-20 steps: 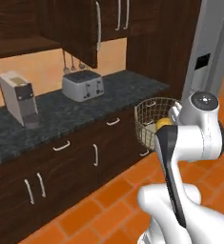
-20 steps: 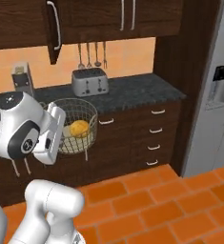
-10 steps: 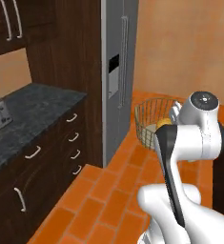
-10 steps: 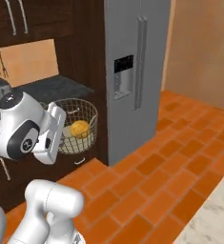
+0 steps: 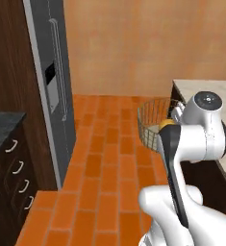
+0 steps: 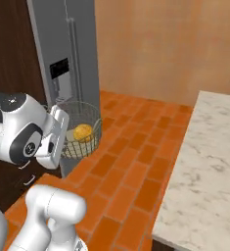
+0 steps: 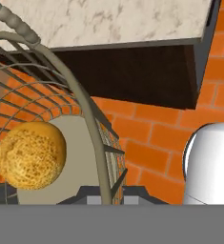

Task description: Open the cabinet, pick up the bread from the cabinet and place it in the basket. Then move the basket to the dining counter.

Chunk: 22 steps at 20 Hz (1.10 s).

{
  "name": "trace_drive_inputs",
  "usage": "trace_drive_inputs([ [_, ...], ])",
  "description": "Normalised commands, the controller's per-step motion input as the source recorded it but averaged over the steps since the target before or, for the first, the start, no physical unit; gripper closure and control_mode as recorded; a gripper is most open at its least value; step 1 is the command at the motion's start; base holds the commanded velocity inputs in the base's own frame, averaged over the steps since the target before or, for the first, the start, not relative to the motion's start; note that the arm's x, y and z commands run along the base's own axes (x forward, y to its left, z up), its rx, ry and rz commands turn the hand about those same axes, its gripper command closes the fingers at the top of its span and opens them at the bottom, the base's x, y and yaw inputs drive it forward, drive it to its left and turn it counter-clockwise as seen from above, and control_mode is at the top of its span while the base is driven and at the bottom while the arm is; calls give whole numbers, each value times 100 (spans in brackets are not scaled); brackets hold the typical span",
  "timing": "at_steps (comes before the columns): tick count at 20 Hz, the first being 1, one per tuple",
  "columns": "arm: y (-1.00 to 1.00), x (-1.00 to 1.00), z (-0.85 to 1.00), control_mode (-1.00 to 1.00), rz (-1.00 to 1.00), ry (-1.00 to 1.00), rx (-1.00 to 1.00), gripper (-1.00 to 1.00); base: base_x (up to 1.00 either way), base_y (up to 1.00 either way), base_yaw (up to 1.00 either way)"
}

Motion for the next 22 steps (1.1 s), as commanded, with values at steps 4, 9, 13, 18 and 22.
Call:
trace_drive_inputs([
  [4, 0, 0, 0, 100, 0, 0, 0, 100, 31, 52, -53],
  [9, 0, 0, 0, 100, 0, 0, 0, 100, 28, 29, -65],
  [13, 0, 0, 0, 100, 0, 0, 0, 100, 50, 34, -83],
  [18, 0, 0, 0, 100, 0, 0, 0, 100, 63, 63, -71],
  [22, 0, 0, 0, 100, 0, 0, 0, 100, 7, 46, -75],
])
